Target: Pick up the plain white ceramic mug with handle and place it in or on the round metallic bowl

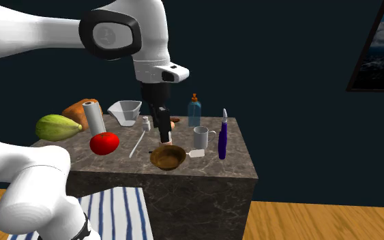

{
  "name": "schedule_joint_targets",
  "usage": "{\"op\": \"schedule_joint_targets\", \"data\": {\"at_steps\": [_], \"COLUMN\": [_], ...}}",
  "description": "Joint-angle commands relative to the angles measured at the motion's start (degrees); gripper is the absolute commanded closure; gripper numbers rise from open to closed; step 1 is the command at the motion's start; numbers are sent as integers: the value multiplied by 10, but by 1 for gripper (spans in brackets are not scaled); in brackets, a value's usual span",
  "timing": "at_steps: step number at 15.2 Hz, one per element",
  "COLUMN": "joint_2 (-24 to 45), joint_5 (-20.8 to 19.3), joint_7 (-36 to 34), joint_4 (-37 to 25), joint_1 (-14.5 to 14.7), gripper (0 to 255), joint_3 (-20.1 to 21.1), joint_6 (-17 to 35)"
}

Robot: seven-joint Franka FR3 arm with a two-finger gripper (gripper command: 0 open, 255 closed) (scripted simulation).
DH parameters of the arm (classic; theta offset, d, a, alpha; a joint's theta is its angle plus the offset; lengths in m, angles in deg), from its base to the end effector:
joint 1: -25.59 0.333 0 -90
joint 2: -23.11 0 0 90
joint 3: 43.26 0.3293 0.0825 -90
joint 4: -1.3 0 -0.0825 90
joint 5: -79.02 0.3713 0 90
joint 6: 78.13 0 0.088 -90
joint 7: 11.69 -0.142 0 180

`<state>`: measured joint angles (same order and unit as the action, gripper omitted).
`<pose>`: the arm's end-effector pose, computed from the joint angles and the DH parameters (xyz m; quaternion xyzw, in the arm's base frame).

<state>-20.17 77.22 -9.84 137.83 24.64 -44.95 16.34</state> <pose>0.3002 -0.0201 0.5504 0.9999 -0.0019 0.0103 0.0059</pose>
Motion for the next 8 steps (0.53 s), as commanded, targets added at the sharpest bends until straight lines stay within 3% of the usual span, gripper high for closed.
{"op": "schedule_joint_targets", "data": {"at_steps": [1,8], "joint_2": [0,120], "joint_5": [0,29], "joint_7": [0,-55], "joint_4": [0,-26], "joint_1": [0,21], "gripper": [0,0], "joint_3": [0,48], "joint_6": [0,88]}}
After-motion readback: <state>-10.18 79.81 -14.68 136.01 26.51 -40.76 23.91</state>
